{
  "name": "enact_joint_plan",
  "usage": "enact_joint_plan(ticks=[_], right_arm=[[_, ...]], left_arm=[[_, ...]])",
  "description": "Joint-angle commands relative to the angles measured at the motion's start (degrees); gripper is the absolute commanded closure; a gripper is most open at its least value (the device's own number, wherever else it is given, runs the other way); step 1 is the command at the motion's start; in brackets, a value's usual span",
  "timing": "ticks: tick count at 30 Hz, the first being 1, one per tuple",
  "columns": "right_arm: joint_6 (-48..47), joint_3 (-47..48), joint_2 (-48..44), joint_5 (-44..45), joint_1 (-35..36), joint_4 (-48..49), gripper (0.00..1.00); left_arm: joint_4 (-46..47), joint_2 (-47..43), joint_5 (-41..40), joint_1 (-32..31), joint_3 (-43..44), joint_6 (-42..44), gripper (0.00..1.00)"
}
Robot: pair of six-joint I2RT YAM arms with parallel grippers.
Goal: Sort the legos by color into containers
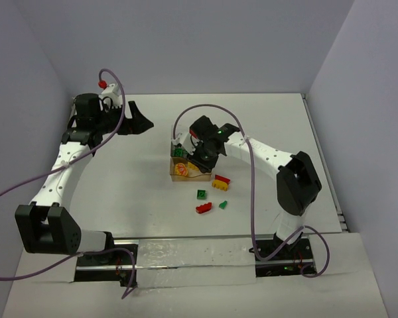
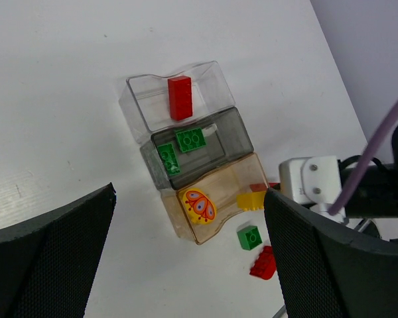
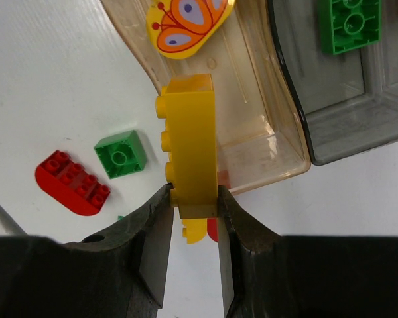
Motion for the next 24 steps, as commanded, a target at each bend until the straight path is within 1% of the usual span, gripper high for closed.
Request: enact_joint_plan(ticks=[1,5,7,8,10,12,13,14,16,18,19,20,21,24], right_arm=[[-0.1,2.2,1.1,3.1,0.1,0.5,0.88],[-0.1,3.2,2.2,4.2,0.0,0.6,0.86],[-0.3,3.6,2.6,4.3,0.0,0.5,0.8],[-0.4,4.0,2.8,4.4,0.0,0.3,0.75],[-0.4,4.3,3.1,4.6,0.0,0.3,0.73],[-0.7,4.5,3.4,4.7,0.0,0.2,0.68],[-0.8,4.6,3.5,4.7,0.0,0.2,0.63],[-0.9,4.7,3.5,4.8,0.0,0.1,0.61],[-0.9,4.9,3.2,4.9,0.0,0.1,0.49],[-0.9,5.1,2.8,5.0,0.0,0.1,0.45],[-0.8,5.4,2.4,5.0,0.0,-0.1,0.28],[-0.6,5.9,1.9,4.6,0.0,-0.5,0.08],[-0.5,6.2,1.5,4.2,0.0,-0.8,0.0],[0.2,7.1,-1.9,-0.2,0.2,-3.4,0.0]], left_arm=[[2.5,-0.4,4.0,0.2,-0.1,0.2,0.01],[2.6,-0.3,4.4,0.2,-0.2,0.3,0.01],[2.5,-0.3,4.8,0.2,-0.2,0.2,0.01],[2.5,-0.2,4.8,0.2,-0.1,0.2,0.01],[2.4,-0.1,4.9,0.2,0.0,0.3,0.01],[2.3,0.0,4.8,0.2,0.1,0.3,0.01],[2.2,0.1,4.8,0.2,0.2,0.3,0.01],[2.1,0.1,4.9,0.2,0.2,0.3,0.01],[2.1,0.2,5.0,0.2,0.3,0.3,0.01],[2.2,0.2,5.0,0.2,0.3,0.3,0.01],[2.1,0.2,4.8,0.2,0.4,0.2,0.01],[1.9,0.2,4.6,0.2,0.6,0.2,0.01],[1.8,0.2,4.7,0.2,0.7,0.3,0.01],[1.9,-0.7,4.4,0.2,0.5,0.3,0.01]])
